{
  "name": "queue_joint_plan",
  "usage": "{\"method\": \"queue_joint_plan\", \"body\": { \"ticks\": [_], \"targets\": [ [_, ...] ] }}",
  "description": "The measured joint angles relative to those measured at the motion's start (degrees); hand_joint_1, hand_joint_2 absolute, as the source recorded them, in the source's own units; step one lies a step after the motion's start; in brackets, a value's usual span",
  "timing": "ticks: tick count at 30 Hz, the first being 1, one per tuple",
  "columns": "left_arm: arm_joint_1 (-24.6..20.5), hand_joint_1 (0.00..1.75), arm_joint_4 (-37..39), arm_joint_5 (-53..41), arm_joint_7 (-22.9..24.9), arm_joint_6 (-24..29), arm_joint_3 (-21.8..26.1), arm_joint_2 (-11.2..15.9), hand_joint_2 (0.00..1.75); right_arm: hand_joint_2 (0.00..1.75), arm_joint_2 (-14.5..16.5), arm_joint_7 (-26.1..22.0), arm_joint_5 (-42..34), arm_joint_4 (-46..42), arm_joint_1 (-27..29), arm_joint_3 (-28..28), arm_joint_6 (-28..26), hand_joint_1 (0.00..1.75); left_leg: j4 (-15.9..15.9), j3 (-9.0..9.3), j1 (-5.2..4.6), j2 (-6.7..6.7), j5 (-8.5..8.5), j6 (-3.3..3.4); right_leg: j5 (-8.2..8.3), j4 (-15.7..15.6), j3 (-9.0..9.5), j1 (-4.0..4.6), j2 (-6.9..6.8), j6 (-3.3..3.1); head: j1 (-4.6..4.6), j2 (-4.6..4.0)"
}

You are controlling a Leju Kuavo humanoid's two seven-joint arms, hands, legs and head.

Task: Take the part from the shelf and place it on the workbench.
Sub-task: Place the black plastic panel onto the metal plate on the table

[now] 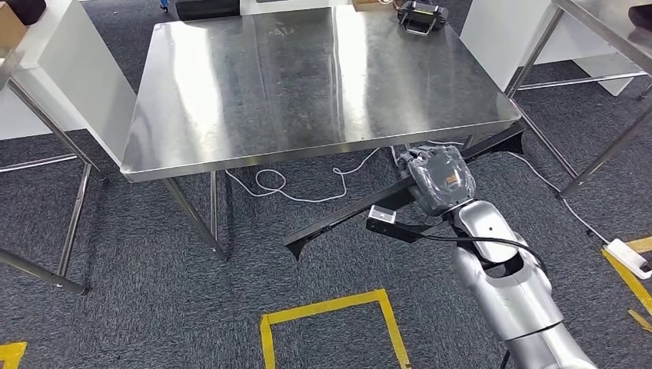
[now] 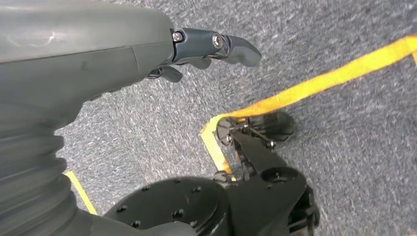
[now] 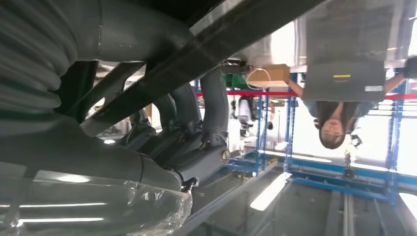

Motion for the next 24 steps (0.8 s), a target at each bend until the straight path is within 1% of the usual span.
{"method": "queue_joint_plan", "body": {
  "ticks": [1, 2, 3, 4, 6, 7, 8, 9, 10, 11, 12, 13, 14, 15, 16, 17, 18, 19, 20, 22, 23, 24],
  "targets": [
    [0.0, 0.0, 0.0, 0.0, 0.0, 0.0, -0.1, 0.0, 1.75, 1.75, 0.0, 0.0, 0.0, 0.0, -0.1, -0.1, 0.0, 1.52, 0.1, 0.09, 0.04, -0.07, -0.14, -0.2, 1.85, -4.2, 1.93, -0.2, -0.05, 0.58, 0.01, -0.01],
    [0.0, 0.0, 0.0, 0.0, 0.0, 0.0, -0.2, -0.1, 1.75, 1.75, 0.0, 0.0, 0.0, 0.0, -0.2, -0.2, 0.0, 1.52, 0.4, 0.08, -0.04, -0.13, -0.37, -0.52, 3.45, -8.3, 3.91, -0.33, -0.1, 0.9, 0.08, -0.01],
    [0.0, 0.0, 0.0, 0.0, 0.0, 0.0, -0.2, -0.1, 1.75, 1.75, 0.0, 0.0, -0.1, 0.0, -0.4, -0.3, 0.1, 1.52, 0.7, 0.01, -0.13, -0.16, -0.6, -0.84, 4.61, -11.3, 5.41, -0.46, -0.1, 0.89, 0.07, -0.01],
    [0.0, 0.0, 0.0, 0.0, 0.0, 0.0, -0.2, 0.0, 1.75, 1.75, -0.1, 0.0, -0.3, 0.1, -0.6, -0.4, 0.2, 1.52, 1.0, -0.11, -0.23, -0.17, -0.77, -1.15, 5.22, -13.1, 6.26, -0.46, -0.08, 0.67, 0.03, -0.01],
    [0.0, 0.0, 0.0, 0.1, 0.0, 0.0, -0.3, 0.0, 1.75, 1.75, -0.2, 0.0, -0.6, 0.3, -1.7, -0.9, 0.8, 1.52, 1.1, -0.28, -0.2, -0.17, -0.83, -1.56, 5.48, -13.4, 6.43, -0.32, 0.04, -0.07, -0.1, 0.0],
    [0.0, 0.0, 0.0, 0.2, 0.0, 0.0, -0.3, 0.0, 1.75, 1.75, -0.3, -0.1, -0.8, 0.5, -2.5, -1.2, 1.0, 1.52, 1.3, -0.35, -0.06, -0.16, -0.94, -1.79, 5.55, -13.5, 6.46, -0.39, 0.06, -0.32, -0.14, 0.0],
    [0.1, 0.0, 0.0, 0.3, 0.0, 0.0, -0.3, 0.0, 1.75, 1.75, -0.4, -0.2, -1.0, 0.8, -3.5, -1.4, 1.2, 1.52, 2.0, -0.66, 0.09, -0.13, -1.5, -2.1, 5.63, -13.5, 6.51, -0.52, 0.08, -0.6, -0.17, 0.0],
    [0.0, 0.0, 0.0, 0.5, 0.0, 0.0, -0.3, 0.1, 1.75, 1.75, -0.4, -0.3, -1.2, 1.1, -4.7, -1.6, 1.4, 1.52, 3.8, -1.42, 0.26, -0.08, -2.62, -2.46, 5.69, -13.6, 6.57, -0.7, 0.1, -0.91, -0.24, 0.0],
    [0.0, 0.0, 0.0, 0.6, -0.1, 0.0, -0.3, 0.1, 1.75, 1.75, -0.5, -0.5, -1.4, 1.5, -5.9, -1.8, 1.6, 1.52, 6.7, -2.8, 0.44, -0.02, -4.28, -2.85, 5.71, -13.6, 6.6, -0.78, 0.11, -1.15, -0.3, 0.0],
    [0.0, 0.0, 0.0, 0.7, -0.1, 0.0, -0.4, 0.1, 1.75, 1.75, -0.5, -0.7, -1.7, 1.9, -7.3, -1.9, 2.0, 1.52, 10.6, -4.69, 0.61, 0.04, -6.17, -3.2, 5.7, -13.6, 6.6, -0.75, 0.12, -1.34, -0.37, 0.0],
    [0.0, 0.0, 0.0, 0.8, -0.1, 0.0, -0.4, 0.1, 1.75, 1.75, -0.5, -0.8, -1.9, 2.4, -8.5, -2.0, 2.6, 1.52, 14.5, -6.68, 0.77, 0.07, -7.67, -3.42, 5.68, -13.6, 6.6, -0.68, 0.12, -1.43, -0.37, 0.0],
    [0.0, 0.0, 0.0, 0.9, -0.1, 0.0, -0.4, 0.1, 1.75, 1.75, -0.5, -1.0, -2.1, 3.0, -9.7, -2.0, 3.3, 1.52, 17.4, -8.21, 0.88, 0.1, -8.41, -3.54, 5.67, -13.6, 6.61, -0.62, 0.12, -1.44, -0.37, 0.0],
    [0.0, 0.0, 0.0, 0.9, -0.1, 0.0, -0.4, 0.1, 1.75, 1.75, -0.5, -1.1, -2.3, 3.6, -10.9, -2.0, 3.9, 1.52, 18.0, -8.73, 0.94, 0.11, -7.91, -3.53, 5.65, -13.6, 6.65, -0.57, 0.12, -1.45, -0.38, 0.0],
    [0.0, 0.0, 0.0, 1.0, -0.1, 0.0, -0.4, 0.1, 1.75, 1.75, -0.4, -1.2, -2.5, 4.3, -12.0, -2.0, 4.5, 1.52, 16.4, -8.14, 0.95, 0.12, -6.4, -3.38, 5.64, -13.6, 6.7, -0.53, 0.14, -1.45, -0.38, -0.01],
    [0.0, 0.0, 0.0, 1.0, 0.0, 0.0, -0.4, 0.1, 1.75, 1.75, -0.4, -1.2, -2.8, 4.9, -13.1, -2.0, 4.9, 1.52, 12.7, -6.49, 0.92, 0.12, -4.24, -3.09, 5.64, -13.6, 6.77, -0.49, 0.18, -1.44, -0.38, -0.01],
    [0.0, 0.0, 0.0, 1.0, 0.0, 0.0, -0.5, 0.1, 1.75, 1.75, -0.3, -1.3, -3.0, 5.5, -14.3, -2.1, 5.2, 1.52, 8.4, -4.44, 0.86, 0.11, -2.27, -2.71, 5.63, -13.6, 6.82, -0.44, 0.22, -1.42, -0.38, -0.01],
    [0.0, 0.0, 0.0, 1.0, 0.0, 0.0, -0.5, 0.2, 1.75, 1.75, -0.3, -1.3, -3.3, 6.2, -15.4, -2.2, 5.3, 1.52, 4.9, -2.76, 0.72, 0.12, -1.04, -2.36, 5.6, -13.6, 6.78, -0.29, 0.27, -1.35, -0.35, -0.01],
    [-0.1, 0.0, 0.0, 1.0, 0.1, 0.0, -0.6, 0.2, 1.75, 1.75, -0.3, -1.4, -3.6, 7.0, -16.4, -2.3, 5.4, 1.52, 2.6, -1.64, 0.54, 0.12, -0.46, -2.05, 5.56, -13.6, 6.73, -0.17, 0.3, -1.24, -0.35, -0.01],
    [-0.1, 0.0, 0.0, 1.0, 0.2, 0.0, -0.7, 0.3, 1.75, 1.75, -0.2, -1.5, -4.0, 7.8, -17.2, -2.3, 5.4, 1.52, 1.7, -1.22, 0.33, 0.13, -0.54, -1.82, 5.54, -13.7, 6.67, -0.11, 0.3, -1.07, -0.34, 0.0],
    [-0.1, 0.0, 0.0, 1.0, 0.3, 0.0, -0.8, 0.3, 1.75, 1.75, -0.2, -1.8, -4.8, 9.3, -18.4, -2.4, 5.3, 1.52, 1.3, -1.02, 0.12, 0.16, -0.48, -1.32, 5.54, -13.9, 6.67, -0.02, 0.28, -0.53, -0.34, 0.0],
    [-0.1, 0.0, 0.0, 1.0, 0.4, 0.1, -0.8, 0.3, 1.75, 1.75, -0.2, -1.9, -5.1, 10.0, -18.9, -2.5, 5.3, 1.52, 0.9, -0.77, 0.17, 0.19, -0.27, -0.98, 5.3, -13.5, 6.46, 0.02, 0.22, -0.31, -0.28, 0.0],
    [-0.2, 0.0, 0.0, 1.0, 0.4, 0.1, -0.8, 0.3, 1.75, 1.75, -0.3, -2.0, -5.4, 10.5, -19.5, -2.6, 5.3, 1.52, 0.5, -0.52, 0.25, 0.23, -0.04, -0.63, 4.62, -12.3, 5.83, 0.1, 0.18, -0.29, -0.25, 0.0]
  ]
}}
